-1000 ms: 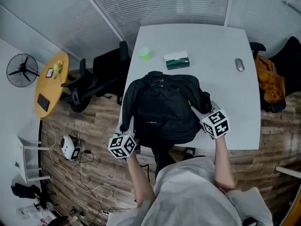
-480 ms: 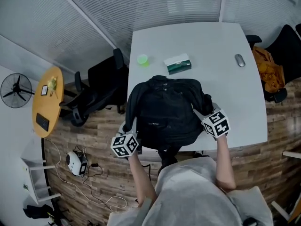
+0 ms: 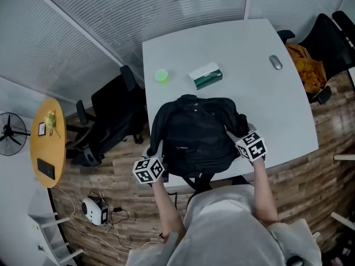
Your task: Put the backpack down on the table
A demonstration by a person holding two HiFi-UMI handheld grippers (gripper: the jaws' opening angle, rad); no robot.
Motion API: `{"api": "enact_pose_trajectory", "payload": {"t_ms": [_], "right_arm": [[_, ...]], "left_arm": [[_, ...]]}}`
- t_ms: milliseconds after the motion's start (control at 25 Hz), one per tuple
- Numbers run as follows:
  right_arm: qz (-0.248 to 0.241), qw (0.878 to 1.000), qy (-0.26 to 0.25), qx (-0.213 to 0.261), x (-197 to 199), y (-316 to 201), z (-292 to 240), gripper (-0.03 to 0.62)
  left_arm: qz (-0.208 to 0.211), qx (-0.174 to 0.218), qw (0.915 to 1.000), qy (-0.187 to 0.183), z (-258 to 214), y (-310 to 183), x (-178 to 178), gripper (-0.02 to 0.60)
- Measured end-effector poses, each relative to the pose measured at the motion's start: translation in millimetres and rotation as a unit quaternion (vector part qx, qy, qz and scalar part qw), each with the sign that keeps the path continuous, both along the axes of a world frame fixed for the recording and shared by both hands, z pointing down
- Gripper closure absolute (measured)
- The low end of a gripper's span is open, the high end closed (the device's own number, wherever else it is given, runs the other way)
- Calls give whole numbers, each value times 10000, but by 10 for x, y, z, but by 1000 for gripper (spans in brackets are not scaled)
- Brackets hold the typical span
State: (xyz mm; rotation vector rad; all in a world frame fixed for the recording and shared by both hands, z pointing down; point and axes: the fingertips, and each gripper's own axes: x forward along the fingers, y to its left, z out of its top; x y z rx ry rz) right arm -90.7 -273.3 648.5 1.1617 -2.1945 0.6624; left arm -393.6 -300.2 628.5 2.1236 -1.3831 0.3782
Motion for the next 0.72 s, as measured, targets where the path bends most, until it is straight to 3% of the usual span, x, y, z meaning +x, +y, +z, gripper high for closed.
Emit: {"api": "enact_pose_trajectory", "payload": {"t_ms": [280, 480, 720], "right_arm": [[378, 9984, 277, -316, -20, 85, 307, 419], [806, 9954, 131, -494, 56, 173, 447, 394], [1053, 9915, 309, -702, 115, 249, 646, 346]], "left_arm": [[252, -397, 9986, 246, 417, -72, -46, 532], [408, -569, 9967, 422, 629, -77, -58, 519], [358, -956, 9932, 555, 990, -17, -158, 480]]}}
